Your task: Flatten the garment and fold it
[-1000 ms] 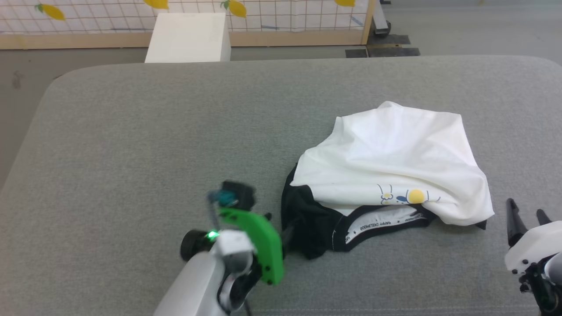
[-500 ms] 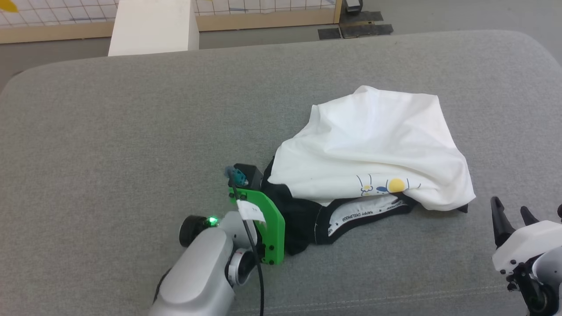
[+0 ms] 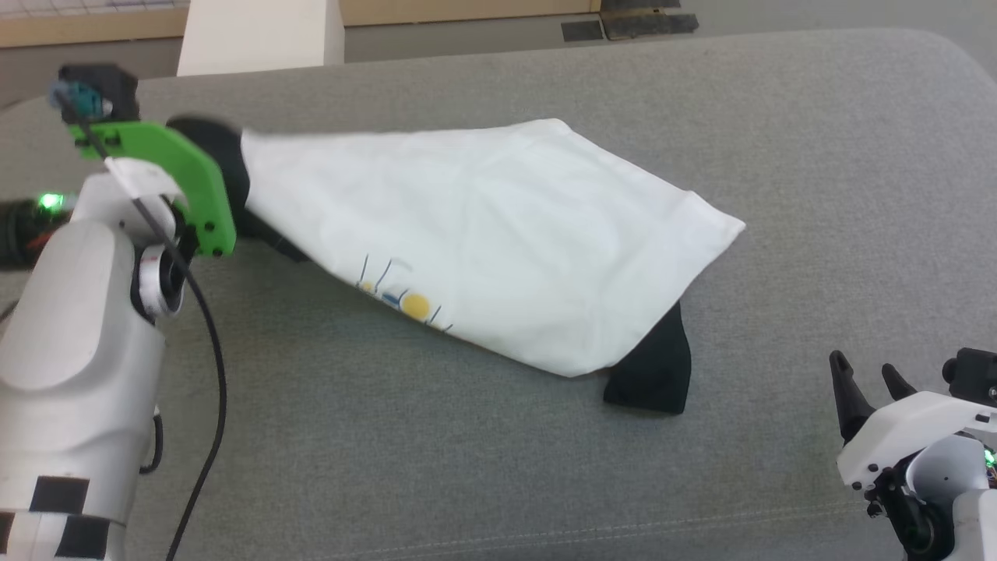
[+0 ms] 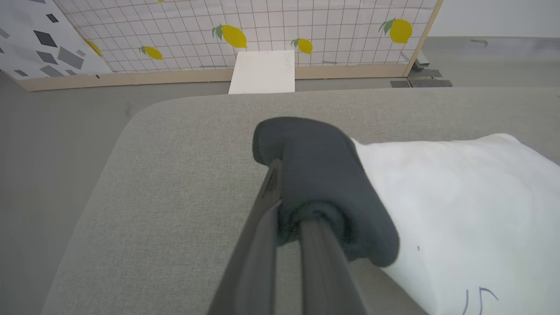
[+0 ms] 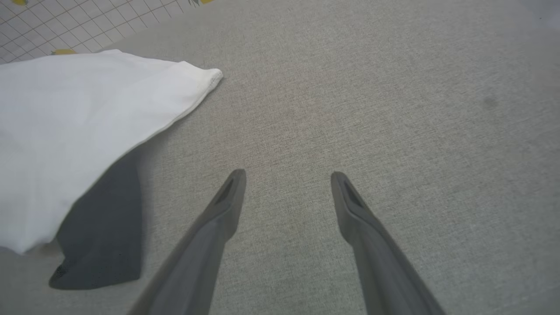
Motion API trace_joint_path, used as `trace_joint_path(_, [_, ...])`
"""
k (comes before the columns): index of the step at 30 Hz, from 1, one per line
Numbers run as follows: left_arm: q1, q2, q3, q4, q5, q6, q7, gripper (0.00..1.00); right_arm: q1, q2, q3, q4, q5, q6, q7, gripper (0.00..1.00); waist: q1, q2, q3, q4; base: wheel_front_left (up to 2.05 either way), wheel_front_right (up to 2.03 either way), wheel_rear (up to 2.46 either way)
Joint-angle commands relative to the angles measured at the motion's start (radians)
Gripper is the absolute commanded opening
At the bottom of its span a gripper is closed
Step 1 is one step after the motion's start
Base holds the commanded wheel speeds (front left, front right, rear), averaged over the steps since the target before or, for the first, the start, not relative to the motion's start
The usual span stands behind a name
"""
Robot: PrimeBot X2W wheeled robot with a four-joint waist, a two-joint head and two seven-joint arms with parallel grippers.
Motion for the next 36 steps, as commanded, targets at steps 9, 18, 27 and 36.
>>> trace_joint_path(9, [0.119,-0.048,0.119,0.043,-0.154,-0.015,-0.111,1.0,-0.011,0.0,0.02,0.003,-0.002,-0.002,-0.011,1.0,0.0,0.0,0.018,0.017,0.0,0.0,0.0])
trace_joint_path(18, [0.447,-0.078,0.242,-0.248,-0.129,0.007,-0.596,1.0,-0.003,0.0,0.033,-0.018,0.01,-0.002,-0.009,1.0,0.0,0.0,-0.022,0.088,0.0,0.0,0.0])
trace_joint_path(27, [0.666,-0.22,0.245,-0.442,-0.002,-0.022,-0.687,1.0,-0.123,-0.001,0.018,-0.041,-0.041,-0.002,0.103,1.0,0.0,0.0,0.01,0.164,0.0,0.0,0.0])
trace_joint_path(36, [0.639,-0.299,0.24,-0.516,0.104,-0.08,-0.687,1.0,-0.437,-0.087,-0.023,0.156,-0.22,-0.002,0.298,1.0,0.0,0.0,0.145,0.227,0.0,0.0,0.0])
